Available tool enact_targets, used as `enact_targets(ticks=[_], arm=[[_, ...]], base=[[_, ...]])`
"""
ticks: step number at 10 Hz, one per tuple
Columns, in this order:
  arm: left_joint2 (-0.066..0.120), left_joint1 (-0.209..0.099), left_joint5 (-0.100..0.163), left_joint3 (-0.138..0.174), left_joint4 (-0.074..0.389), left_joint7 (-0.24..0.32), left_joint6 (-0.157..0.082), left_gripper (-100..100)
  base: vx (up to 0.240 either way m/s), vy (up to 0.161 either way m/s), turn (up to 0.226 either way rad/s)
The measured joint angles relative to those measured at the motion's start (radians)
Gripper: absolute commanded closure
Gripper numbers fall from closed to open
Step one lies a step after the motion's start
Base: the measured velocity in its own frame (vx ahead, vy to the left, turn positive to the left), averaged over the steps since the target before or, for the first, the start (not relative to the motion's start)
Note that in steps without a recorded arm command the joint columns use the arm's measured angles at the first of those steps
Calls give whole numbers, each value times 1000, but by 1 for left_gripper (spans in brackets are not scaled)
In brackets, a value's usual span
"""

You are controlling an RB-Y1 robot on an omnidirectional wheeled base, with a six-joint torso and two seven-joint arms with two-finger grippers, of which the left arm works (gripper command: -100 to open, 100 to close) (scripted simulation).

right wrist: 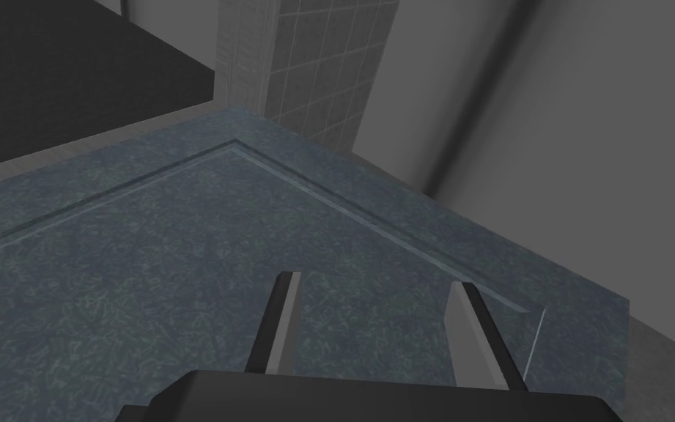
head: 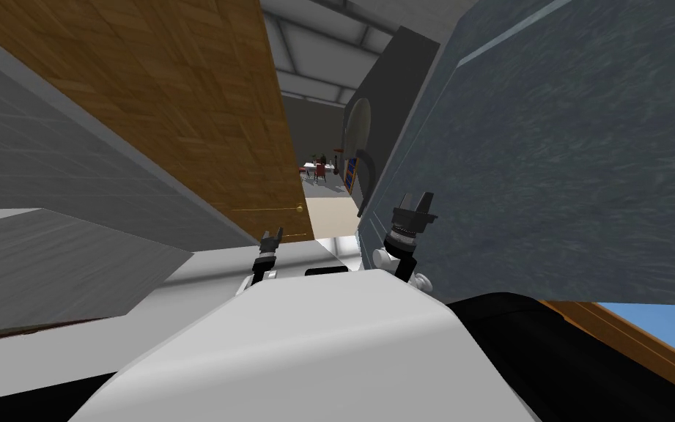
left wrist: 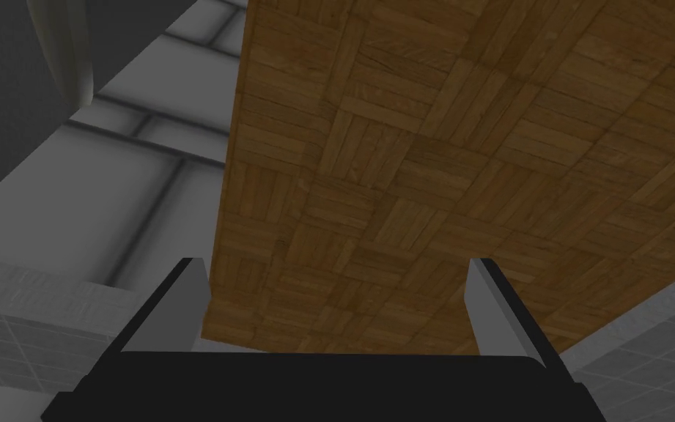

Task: Pull the door open

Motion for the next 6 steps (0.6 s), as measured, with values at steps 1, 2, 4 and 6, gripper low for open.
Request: enact_targets(ticks=[1,2,4,6], arm=[[0,-7,-5,6,24,-21,-3,-100],[-2,-16,-11,13,55,-43,-12,-100],[-5,-26,-21,23,97,-83,-19,-100],[-7,-31,-31,33,133,-119,-25,-100]], base=[[91,-8,-57],[102,-16,-50],[101,-5,-51],[107,-2,-53]])
